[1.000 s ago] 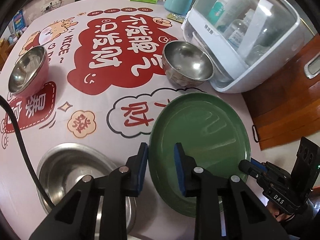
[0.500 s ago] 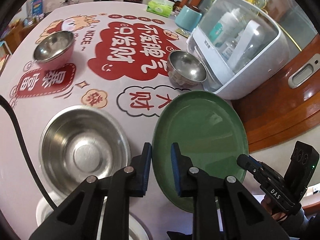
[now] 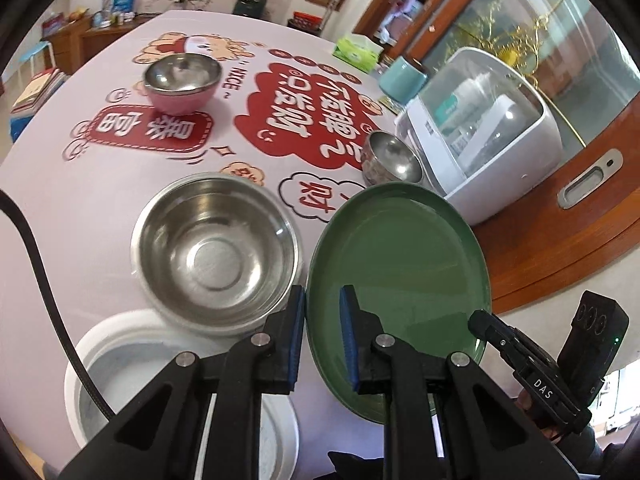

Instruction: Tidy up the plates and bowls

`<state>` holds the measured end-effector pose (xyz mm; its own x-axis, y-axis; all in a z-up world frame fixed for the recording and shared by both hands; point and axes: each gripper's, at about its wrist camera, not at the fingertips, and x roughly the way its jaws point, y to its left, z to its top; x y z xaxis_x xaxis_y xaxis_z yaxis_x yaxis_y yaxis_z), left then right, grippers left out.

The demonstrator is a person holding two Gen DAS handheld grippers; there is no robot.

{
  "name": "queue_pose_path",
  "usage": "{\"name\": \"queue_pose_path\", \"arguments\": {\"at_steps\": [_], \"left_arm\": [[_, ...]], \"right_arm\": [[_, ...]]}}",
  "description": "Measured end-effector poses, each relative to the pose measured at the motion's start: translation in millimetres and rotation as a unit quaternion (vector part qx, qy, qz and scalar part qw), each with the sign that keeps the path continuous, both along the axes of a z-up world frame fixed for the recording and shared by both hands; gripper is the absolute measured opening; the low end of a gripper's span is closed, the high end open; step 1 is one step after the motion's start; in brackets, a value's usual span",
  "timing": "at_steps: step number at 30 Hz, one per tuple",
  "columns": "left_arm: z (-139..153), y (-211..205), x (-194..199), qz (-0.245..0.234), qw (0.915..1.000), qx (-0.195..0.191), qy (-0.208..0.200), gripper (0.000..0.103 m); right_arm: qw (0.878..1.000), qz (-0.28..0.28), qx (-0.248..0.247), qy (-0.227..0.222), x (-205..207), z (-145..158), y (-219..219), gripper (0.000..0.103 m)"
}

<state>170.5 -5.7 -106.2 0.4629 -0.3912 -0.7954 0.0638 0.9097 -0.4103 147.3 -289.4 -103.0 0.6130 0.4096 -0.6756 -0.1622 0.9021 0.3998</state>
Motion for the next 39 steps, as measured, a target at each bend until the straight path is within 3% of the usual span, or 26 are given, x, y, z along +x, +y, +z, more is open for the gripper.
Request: {"name": "queue_pose_path", "arguments": {"at_steps": [19, 39], "left_arm": [[-9, 66, -74, 0.078, 0.9968, 0.004, 0.017, 0.016], [-48, 138, -116, 0.123, 0.9890, 0.022, 0.079, 0.016]], "right_arm": [[0.994, 0.101, -0.034, 0.026, -18, -5, 70, 0.012], [0.972, 0.190, -0.107, 0.084, -34, -35, 164, 0.014]]}}
